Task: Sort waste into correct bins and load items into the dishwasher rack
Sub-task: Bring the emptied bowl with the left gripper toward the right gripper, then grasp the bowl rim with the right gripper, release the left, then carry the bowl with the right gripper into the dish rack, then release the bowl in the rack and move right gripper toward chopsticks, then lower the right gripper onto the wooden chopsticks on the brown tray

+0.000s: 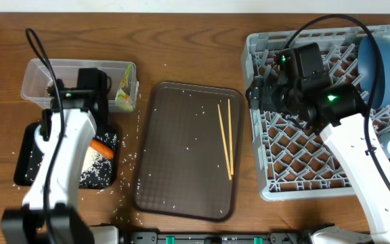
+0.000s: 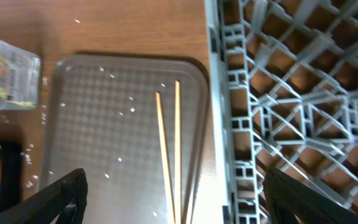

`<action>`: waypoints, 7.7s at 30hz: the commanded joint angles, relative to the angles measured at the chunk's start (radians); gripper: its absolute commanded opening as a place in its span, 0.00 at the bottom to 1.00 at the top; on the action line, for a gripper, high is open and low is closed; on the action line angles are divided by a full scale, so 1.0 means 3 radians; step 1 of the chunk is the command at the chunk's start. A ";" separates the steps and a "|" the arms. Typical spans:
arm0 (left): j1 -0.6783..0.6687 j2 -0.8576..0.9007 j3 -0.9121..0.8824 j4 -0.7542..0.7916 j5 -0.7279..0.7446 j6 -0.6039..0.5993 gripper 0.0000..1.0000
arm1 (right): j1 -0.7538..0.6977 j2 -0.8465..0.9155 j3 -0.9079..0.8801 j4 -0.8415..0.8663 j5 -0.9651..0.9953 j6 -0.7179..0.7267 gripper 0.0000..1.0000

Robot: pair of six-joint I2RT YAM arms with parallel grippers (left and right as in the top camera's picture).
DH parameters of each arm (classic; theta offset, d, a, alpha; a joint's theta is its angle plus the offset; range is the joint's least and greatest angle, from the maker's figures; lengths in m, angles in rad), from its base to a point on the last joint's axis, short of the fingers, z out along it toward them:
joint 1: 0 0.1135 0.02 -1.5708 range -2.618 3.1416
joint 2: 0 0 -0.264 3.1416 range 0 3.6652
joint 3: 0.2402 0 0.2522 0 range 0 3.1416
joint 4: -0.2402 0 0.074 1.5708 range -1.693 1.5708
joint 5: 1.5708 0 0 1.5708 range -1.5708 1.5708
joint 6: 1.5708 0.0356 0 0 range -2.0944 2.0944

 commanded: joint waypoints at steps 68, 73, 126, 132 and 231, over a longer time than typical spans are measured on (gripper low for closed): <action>-0.2154 -0.1483 0.0463 0.0988 0.2654 -0.0070 0.53 | 0.0949 -0.0216 0.0019 0.0079 0.1375 0.0111 0.01; -0.2154 -0.1527 0.0463 0.0980 0.2605 0.0203 0.64 | 0.0626 -0.0304 0.0019 -0.0359 0.2154 0.0340 0.01; -0.2152 -0.1647 0.0444 0.0394 0.1916 0.0429 0.98 | 0.0367 0.1600 0.0019 -0.0225 0.4732 -0.0476 0.01; -0.2152 -0.1645 0.0436 0.0384 0.1915 0.0429 0.98 | 0.0509 0.1638 0.0019 -0.0267 0.4223 -0.0820 0.07; -0.1560 -0.2613 0.0434 -0.0415 0.0884 -0.0999 0.98 | 0.0819 0.1835 0.0008 -0.0230 0.0284 0.0559 0.43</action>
